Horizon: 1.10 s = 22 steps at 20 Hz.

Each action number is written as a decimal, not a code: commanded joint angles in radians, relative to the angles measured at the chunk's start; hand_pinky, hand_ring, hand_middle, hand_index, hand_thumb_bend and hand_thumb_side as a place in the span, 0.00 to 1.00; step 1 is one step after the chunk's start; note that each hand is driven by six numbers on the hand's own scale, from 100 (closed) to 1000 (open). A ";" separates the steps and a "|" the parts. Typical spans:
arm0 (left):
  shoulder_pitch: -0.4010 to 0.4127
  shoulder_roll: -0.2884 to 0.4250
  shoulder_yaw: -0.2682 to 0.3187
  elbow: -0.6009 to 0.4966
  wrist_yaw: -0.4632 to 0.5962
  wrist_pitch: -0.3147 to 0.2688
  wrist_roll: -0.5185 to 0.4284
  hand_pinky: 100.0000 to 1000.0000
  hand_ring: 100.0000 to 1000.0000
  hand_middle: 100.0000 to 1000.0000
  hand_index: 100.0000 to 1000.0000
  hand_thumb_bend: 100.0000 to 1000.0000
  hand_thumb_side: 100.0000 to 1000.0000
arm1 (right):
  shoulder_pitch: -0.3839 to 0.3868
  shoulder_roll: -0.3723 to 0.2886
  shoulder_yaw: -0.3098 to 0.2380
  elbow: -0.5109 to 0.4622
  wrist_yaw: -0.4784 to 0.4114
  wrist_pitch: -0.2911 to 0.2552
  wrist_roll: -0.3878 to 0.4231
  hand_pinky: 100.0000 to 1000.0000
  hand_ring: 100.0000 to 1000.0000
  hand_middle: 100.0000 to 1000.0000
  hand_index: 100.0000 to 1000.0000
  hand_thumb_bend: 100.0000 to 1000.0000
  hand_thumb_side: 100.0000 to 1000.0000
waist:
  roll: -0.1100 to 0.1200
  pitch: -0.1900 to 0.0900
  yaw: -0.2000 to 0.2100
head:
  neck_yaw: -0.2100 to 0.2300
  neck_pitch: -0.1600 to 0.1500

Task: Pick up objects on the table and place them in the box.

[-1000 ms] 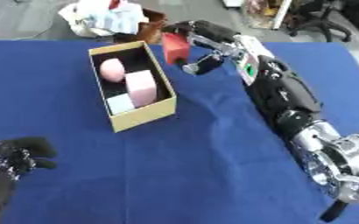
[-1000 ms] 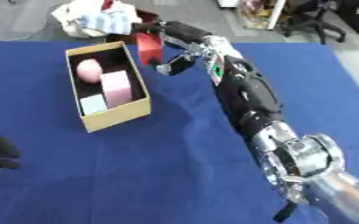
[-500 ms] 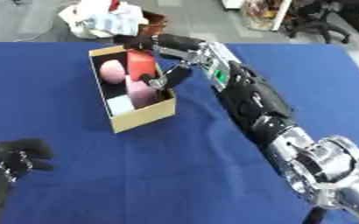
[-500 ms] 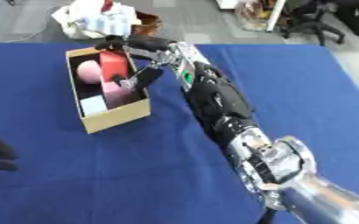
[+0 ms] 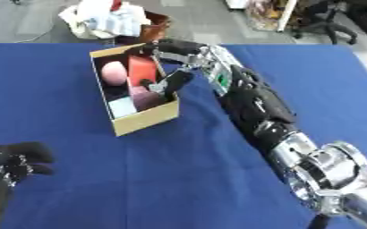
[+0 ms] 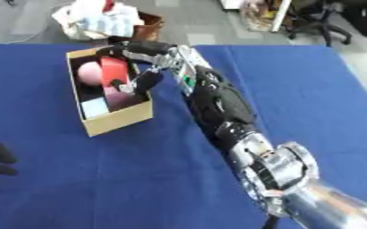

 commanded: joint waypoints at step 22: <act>-0.007 0.009 0.007 -0.016 0.005 -0.006 0.007 0.60 0.67 0.60 0.73 0.00 0.93 | -0.041 -0.057 0.057 -0.126 0.013 -0.121 -0.015 0.97 1.00 1.00 1.00 0.00 0.42 | -0.008 -0.045 -0.024 | 0.021 -0.016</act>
